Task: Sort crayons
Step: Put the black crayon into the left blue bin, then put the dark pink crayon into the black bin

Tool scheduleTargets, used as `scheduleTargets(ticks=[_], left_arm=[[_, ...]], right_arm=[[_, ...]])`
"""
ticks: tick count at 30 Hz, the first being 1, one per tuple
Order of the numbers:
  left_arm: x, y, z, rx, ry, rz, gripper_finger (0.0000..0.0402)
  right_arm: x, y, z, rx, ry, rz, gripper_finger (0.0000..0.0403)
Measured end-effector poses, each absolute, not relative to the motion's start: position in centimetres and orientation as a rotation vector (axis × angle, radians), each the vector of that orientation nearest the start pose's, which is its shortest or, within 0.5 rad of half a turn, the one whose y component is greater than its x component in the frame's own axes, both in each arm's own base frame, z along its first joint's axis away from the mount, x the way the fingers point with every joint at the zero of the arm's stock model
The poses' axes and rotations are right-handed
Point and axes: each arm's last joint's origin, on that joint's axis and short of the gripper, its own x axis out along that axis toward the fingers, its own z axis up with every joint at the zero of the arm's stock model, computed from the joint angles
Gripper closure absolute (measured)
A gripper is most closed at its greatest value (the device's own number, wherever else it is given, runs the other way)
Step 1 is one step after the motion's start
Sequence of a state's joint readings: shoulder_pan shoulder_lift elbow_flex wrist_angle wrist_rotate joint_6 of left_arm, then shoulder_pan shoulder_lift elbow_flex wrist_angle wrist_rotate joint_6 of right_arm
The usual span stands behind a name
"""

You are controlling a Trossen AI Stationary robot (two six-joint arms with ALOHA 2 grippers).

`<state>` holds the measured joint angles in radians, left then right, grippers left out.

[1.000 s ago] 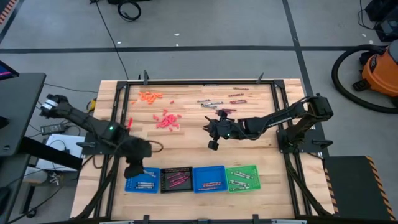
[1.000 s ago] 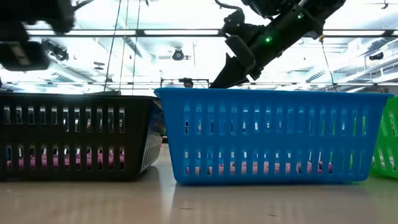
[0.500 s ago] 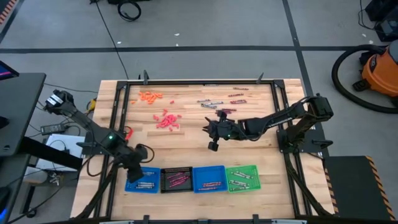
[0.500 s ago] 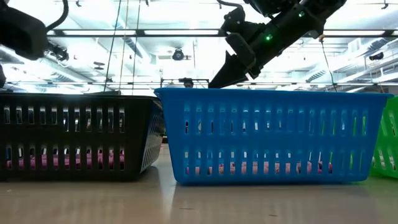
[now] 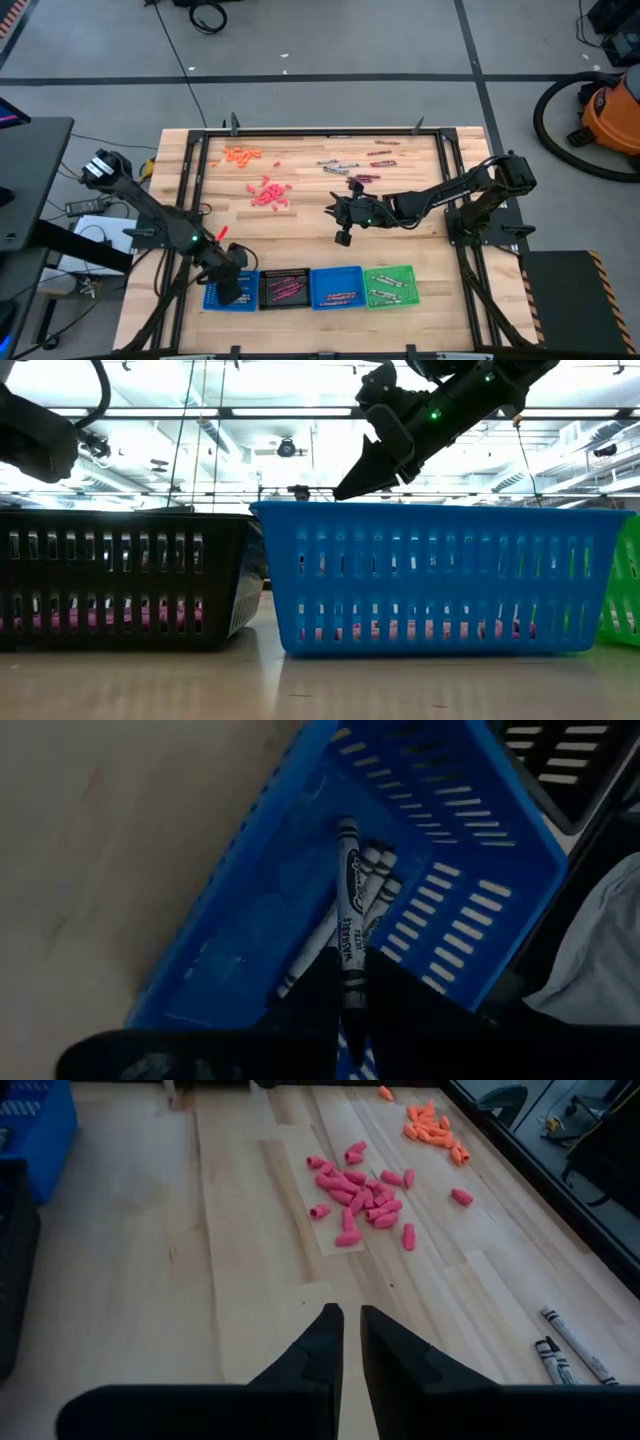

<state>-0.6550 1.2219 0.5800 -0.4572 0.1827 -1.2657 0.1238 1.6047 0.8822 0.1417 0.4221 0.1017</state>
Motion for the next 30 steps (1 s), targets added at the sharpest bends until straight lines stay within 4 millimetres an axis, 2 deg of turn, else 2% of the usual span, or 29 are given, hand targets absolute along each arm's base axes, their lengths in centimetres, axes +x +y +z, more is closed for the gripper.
scheduleTargets(ticks=[7,13,16,19,24,30], left_arm=[[15.9,-13.3,16.4,-0.787,1.372,0.051,0.0356],[15.8,-13.3,16.4,-0.758,1.369,0.037,0.0309],[15.9,-13.4,16.6,-0.772,1.411,-0.045,0.0286],[16.4,-13.5,17.4,-0.809,1.455,-0.148,0.0276],[17.8,-13.5,19.2,-0.787,1.384,-0.248,0.0274],[19.3,-12.2,20.0,-0.731,1.288,-0.271,0.0274]], right_arm=[[33.0,2.9,19.9,-0.059,0.546,-0.318,0.0356],[33.0,2.9,19.9,-0.059,0.546,-0.317,0.0356],[33.0,2.9,19.9,-0.059,0.546,-0.317,0.0356],[33.0,2.9,19.9,-0.068,0.546,-0.333,0.0356],[32.7,2.3,18.9,-0.157,0.624,-0.429,0.0364],[32.7,0.0,17.7,-0.166,0.724,-0.445,0.0371]])
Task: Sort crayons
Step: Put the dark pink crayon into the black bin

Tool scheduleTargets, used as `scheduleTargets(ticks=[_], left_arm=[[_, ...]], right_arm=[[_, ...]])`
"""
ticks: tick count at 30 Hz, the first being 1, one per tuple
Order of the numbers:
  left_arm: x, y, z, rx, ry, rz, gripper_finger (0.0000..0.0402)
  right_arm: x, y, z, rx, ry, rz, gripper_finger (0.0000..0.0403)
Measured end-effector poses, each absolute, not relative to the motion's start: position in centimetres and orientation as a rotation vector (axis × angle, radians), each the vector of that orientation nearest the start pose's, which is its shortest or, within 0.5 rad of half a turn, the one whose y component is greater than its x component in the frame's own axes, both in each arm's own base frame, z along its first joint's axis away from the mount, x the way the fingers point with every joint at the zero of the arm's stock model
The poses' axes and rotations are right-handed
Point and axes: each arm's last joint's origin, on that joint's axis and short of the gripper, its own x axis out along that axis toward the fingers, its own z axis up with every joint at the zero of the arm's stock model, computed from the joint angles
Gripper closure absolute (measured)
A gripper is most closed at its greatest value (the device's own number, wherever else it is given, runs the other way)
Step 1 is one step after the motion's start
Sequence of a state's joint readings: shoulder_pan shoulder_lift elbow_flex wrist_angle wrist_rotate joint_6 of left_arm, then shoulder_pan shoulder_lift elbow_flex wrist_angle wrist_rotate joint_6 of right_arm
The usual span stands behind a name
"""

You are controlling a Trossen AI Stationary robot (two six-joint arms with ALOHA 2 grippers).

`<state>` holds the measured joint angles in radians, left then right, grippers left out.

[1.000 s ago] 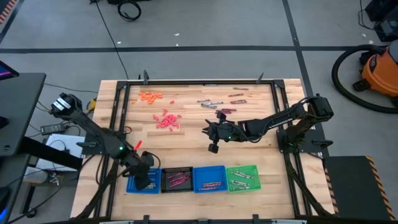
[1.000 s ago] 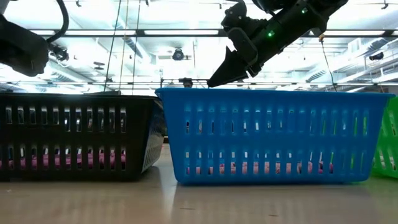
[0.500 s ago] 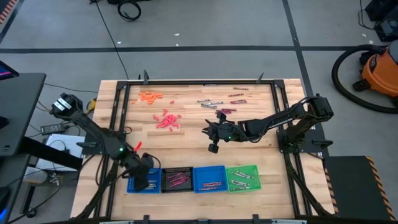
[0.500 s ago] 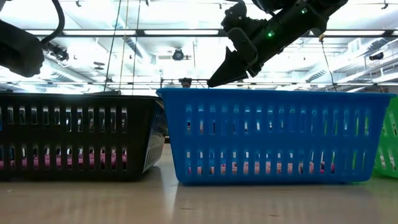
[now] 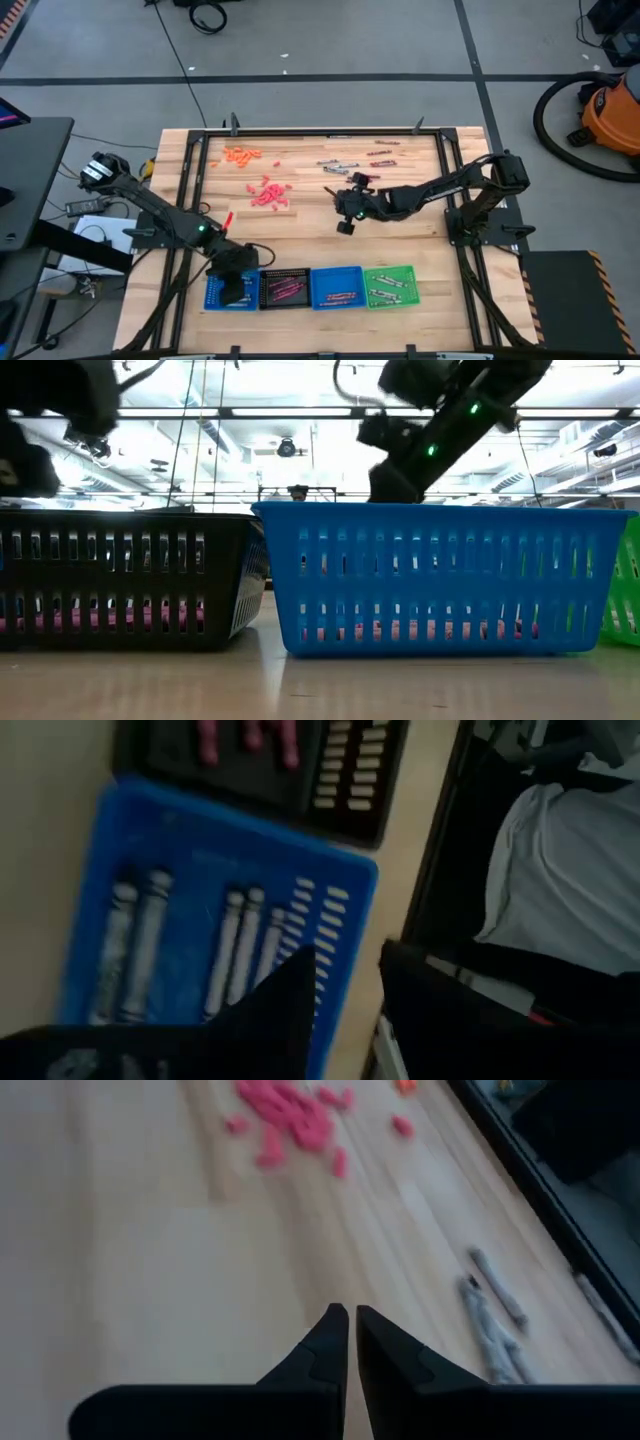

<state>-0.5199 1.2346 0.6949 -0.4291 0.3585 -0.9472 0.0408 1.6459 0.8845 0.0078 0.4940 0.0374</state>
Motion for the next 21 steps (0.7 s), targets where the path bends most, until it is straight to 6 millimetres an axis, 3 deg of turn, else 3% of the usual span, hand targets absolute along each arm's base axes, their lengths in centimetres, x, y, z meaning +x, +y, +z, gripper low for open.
scheduleTargets(ticks=[6,13,21], left_arm=[[20.1,-10.7,20.0,-0.617,1.202,-0.269,0.0274],[21.0,-9.3,19.9,-0.42,1.089,-0.234,0.0274],[21.6,-7.6,19.9,-0.343,1.05,-0.214,0.0274]], right_arm=[[31.8,-3.4,16.5,-0.169,0.879,-0.494,0.0369],[29.6,-8.1,14.2,-0.061,0.875,-0.482,0.0364],[26.4,-10.6,11.8,-0.001,0.806,-0.483,0.0322]])
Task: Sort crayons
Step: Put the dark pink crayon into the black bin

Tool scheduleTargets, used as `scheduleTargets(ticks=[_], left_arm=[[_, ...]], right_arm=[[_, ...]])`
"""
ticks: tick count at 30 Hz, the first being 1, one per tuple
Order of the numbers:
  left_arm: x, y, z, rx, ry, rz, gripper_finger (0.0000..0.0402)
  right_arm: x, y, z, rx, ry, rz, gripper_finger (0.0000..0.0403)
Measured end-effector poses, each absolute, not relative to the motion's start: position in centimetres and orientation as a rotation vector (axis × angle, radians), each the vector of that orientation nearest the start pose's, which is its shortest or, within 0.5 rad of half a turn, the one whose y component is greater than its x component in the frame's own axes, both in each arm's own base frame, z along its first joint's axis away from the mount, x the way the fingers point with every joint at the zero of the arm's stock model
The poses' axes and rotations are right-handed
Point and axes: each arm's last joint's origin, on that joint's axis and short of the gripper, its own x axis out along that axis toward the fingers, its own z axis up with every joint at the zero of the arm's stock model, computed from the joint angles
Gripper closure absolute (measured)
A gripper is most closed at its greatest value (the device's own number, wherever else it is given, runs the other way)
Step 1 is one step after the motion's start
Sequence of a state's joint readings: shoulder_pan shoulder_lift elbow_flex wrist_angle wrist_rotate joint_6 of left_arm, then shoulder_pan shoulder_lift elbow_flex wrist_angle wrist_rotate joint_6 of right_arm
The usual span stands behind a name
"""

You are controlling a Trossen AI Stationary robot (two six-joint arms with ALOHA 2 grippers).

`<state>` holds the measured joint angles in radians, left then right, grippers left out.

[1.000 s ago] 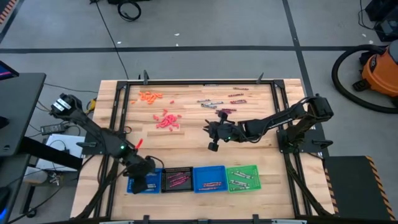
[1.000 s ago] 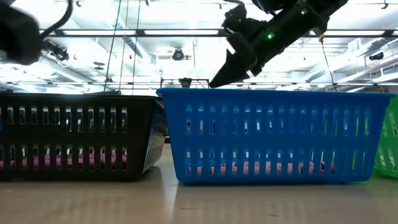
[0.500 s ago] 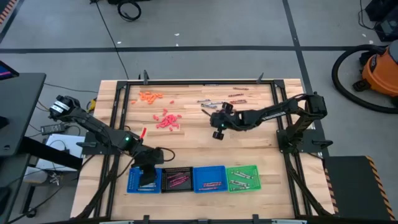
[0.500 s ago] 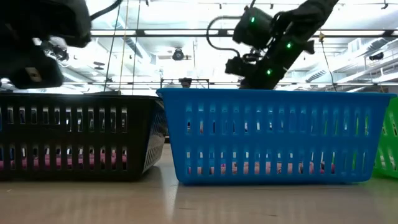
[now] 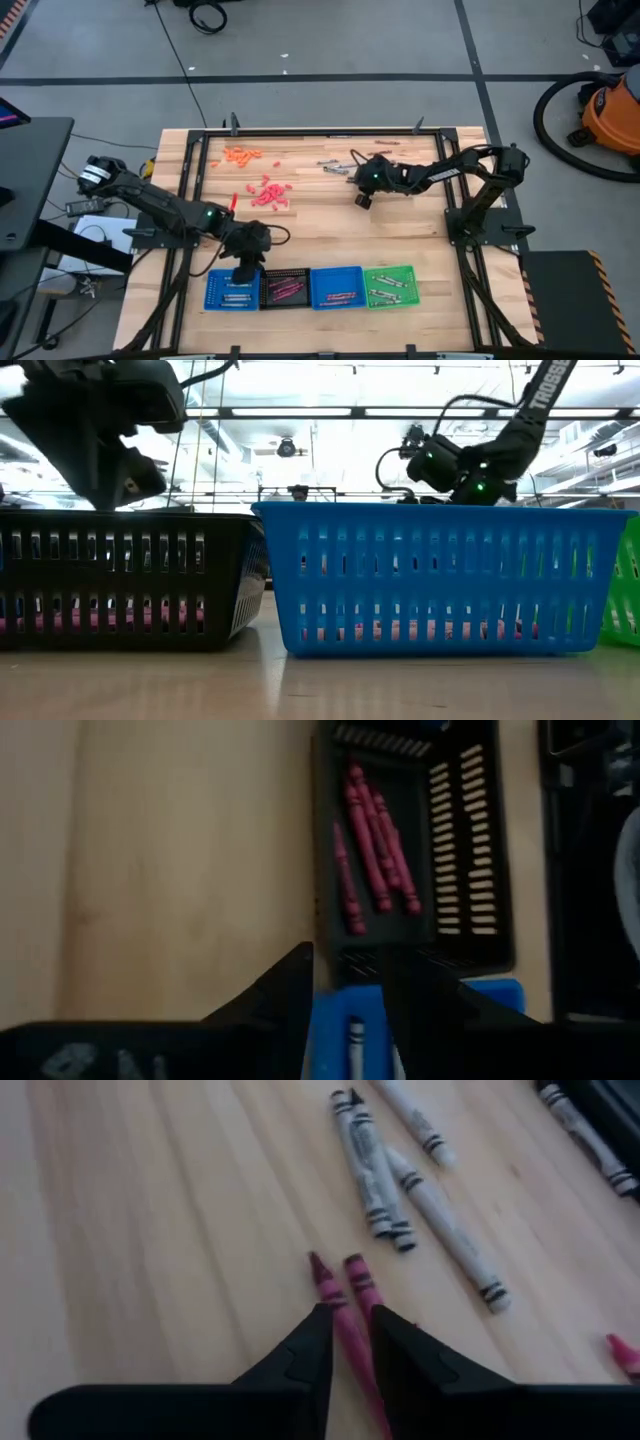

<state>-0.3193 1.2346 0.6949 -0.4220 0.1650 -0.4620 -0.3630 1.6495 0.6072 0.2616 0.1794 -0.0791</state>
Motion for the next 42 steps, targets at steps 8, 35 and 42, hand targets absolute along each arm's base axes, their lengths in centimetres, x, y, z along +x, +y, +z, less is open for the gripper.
scheduleTargets(ticks=[8,35,42], left_arm=[[22.2,-5.8,19.9,-0.274,1.013,-0.151,0.0274],[22.4,-4.8,19.9,-0.254,1.0,-0.118,0.0273],[22.4,-4.9,19.9,-0.226,0.983,-0.074,0.0273]], right_arm=[[25.5,-10.9,11.1,-0.027,0.848,-0.455,0.0292],[25.6,-9.0,10.6,0.175,0.889,-0.365,0.0388],[25.9,-8.7,10.8,0.16,0.858,-0.361,0.0398]])
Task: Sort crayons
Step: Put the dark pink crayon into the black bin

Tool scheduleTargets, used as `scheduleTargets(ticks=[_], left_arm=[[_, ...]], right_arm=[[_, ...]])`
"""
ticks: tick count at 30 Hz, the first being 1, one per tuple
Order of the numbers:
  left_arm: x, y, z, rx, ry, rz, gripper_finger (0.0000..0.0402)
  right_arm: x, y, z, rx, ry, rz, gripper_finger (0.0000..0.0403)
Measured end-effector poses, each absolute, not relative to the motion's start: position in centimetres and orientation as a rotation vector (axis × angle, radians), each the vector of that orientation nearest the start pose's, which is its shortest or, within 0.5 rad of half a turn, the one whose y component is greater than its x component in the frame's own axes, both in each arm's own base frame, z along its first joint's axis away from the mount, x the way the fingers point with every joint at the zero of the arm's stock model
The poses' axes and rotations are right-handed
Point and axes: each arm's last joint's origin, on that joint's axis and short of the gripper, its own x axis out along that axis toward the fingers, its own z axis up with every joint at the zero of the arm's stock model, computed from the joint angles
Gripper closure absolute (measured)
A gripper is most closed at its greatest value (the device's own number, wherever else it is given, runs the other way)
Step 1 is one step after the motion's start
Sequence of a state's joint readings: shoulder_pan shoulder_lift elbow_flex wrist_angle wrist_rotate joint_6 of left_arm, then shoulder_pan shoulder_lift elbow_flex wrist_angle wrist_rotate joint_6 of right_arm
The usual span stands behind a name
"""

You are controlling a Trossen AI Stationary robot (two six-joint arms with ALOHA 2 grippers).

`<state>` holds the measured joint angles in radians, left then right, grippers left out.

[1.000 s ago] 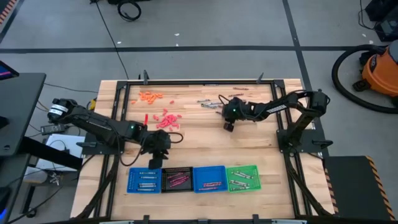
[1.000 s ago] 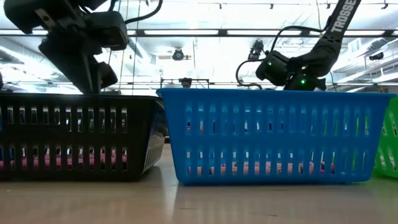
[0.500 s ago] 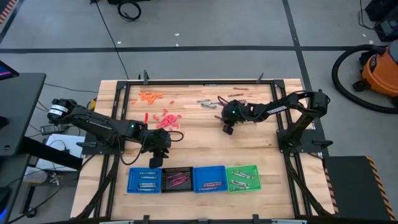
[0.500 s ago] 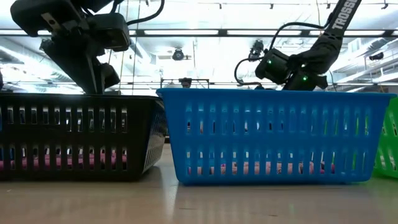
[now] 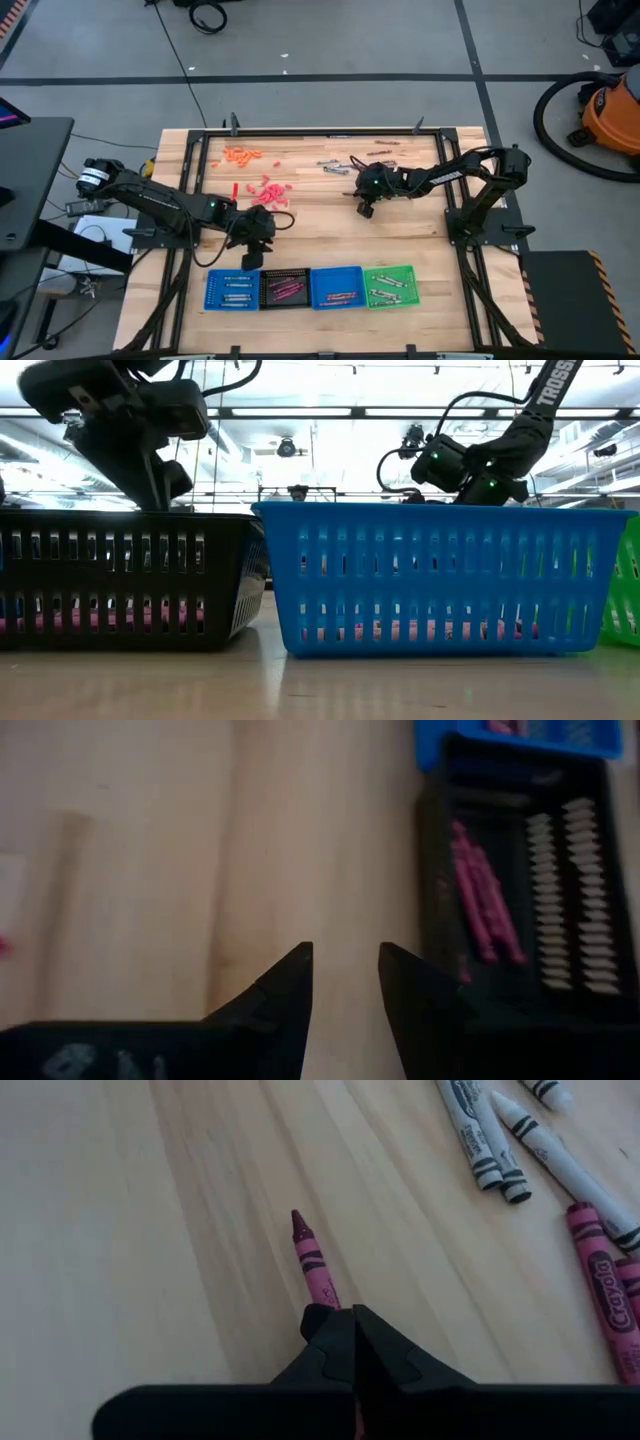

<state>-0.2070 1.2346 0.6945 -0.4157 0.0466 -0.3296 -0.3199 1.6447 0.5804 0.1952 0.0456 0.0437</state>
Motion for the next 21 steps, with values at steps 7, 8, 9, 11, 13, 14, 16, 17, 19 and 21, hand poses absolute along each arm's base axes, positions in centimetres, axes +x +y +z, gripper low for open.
scheduleTargets(ticks=[7,8,9,11,13,14,16,17,19,21], left_arm=[[23.7,-4.6,19.8,-0.136,0.869,0.059,0.0273],[23.9,-4.5,19.7,-0.116,0.858,0.079,0.0273],[24.2,-4.6,19.7,-0.102,0.832,0.092,0.0273],[24.9,-4.6,19.4,-0.069,0.795,0.107,0.027],[25.6,-4.3,19.1,-0.047,0.774,0.112,0.026],[25.9,-4.2,18.8,-0.043,0.763,0.117,0.0252],[26.6,-3.8,18.4,-0.025,0.75,0.123,0.0234],[26.8,-3.6,18.1,-0.016,0.754,0.128,0.0225],[27.4,-3.3,17.6,-0.004,0.739,0.132,0.0207],[27.9,-3.0,17.2,0.002,0.728,0.141,0.0192]], right_arm=[[26.0,-8.2,11.5,0.148,0.826,-0.339,0.0398],[26.1,-7.9,11.7,0.144,0.822,-0.329,0.0398],[26.3,-7.7,11.9,0.14,0.812,-0.32,0.0398],[26.6,-7.1,12.3,0.127,0.778,-0.298,0.0398],[27.0,-6.4,12.6,0.117,0.746,-0.274,0.0398],[27.1,-6.0,12.8,0.114,0.737,-0.263,0.0398],[27.6,-5.3,13.2,0.115,0.69,-0.246,0.0398],[27.8,-4.9,13.3,0.117,0.679,-0.235,0.0398],[28.4,-4.0,13.8,0.111,0.662,-0.21,0.0398],[29.2,-3.1,14.6,0.091,0.631,-0.19,0.0398]])
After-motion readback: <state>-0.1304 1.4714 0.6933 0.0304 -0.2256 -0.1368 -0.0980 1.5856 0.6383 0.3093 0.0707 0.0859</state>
